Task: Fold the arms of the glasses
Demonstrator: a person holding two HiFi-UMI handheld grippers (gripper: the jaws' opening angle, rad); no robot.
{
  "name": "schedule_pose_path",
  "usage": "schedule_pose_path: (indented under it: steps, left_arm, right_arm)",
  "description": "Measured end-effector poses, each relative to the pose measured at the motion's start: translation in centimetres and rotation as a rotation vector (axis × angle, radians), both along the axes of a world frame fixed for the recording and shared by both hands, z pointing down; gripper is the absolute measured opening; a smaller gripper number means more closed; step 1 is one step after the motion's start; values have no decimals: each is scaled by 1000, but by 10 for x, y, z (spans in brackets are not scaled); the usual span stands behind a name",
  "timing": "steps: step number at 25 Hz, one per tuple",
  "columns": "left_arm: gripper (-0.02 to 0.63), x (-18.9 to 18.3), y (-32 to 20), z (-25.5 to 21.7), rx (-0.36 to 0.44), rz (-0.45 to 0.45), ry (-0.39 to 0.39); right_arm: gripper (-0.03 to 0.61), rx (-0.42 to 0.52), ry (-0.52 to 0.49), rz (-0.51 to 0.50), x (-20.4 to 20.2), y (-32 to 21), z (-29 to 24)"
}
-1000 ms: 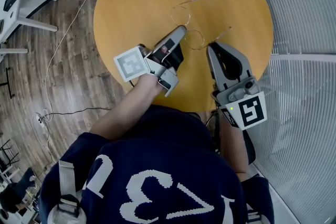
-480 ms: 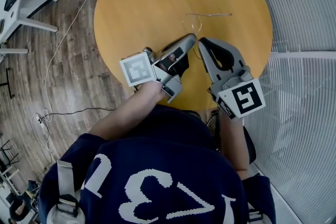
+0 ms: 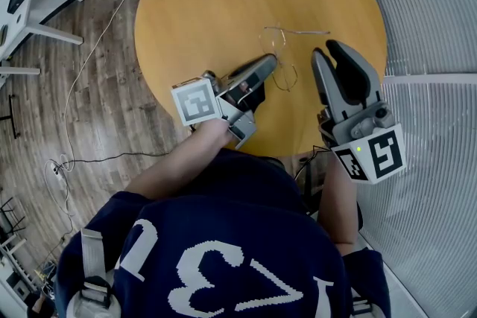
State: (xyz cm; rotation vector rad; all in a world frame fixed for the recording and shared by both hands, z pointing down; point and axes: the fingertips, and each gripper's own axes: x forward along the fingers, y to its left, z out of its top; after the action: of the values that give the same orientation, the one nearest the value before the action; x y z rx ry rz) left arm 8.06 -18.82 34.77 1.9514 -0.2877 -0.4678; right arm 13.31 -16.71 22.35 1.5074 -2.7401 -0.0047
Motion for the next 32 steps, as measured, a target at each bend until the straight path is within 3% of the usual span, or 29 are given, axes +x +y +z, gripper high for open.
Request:
schedule_pose_path:
  steps: [4, 9, 15, 18, 25, 32]
  left_arm:
    - [21, 1, 3, -1, -9, 17, -6]
    - [21, 2, 4, 4, -27, 28, -20]
    - [21, 0, 4, 9, -15, 30, -32]
    - [21, 2, 4, 6, -18, 30, -9]
    - [21, 2, 3, 6, -56, 19, 53]
    - [21, 1, 2, 9, -102, 6, 113]
  right_arm:
    - [107, 46, 82, 5, -4, 0, -20]
    - [102, 16, 140, -4, -8, -9, -22]
    - [97, 0, 143, 9, -1, -12, -16]
    - [55, -24, 146, -14, -5, -10, -9]
    - [49, -38, 147, -47, -4, 10, 5]
    - [49, -106, 153, -87, -6, 39, 53]
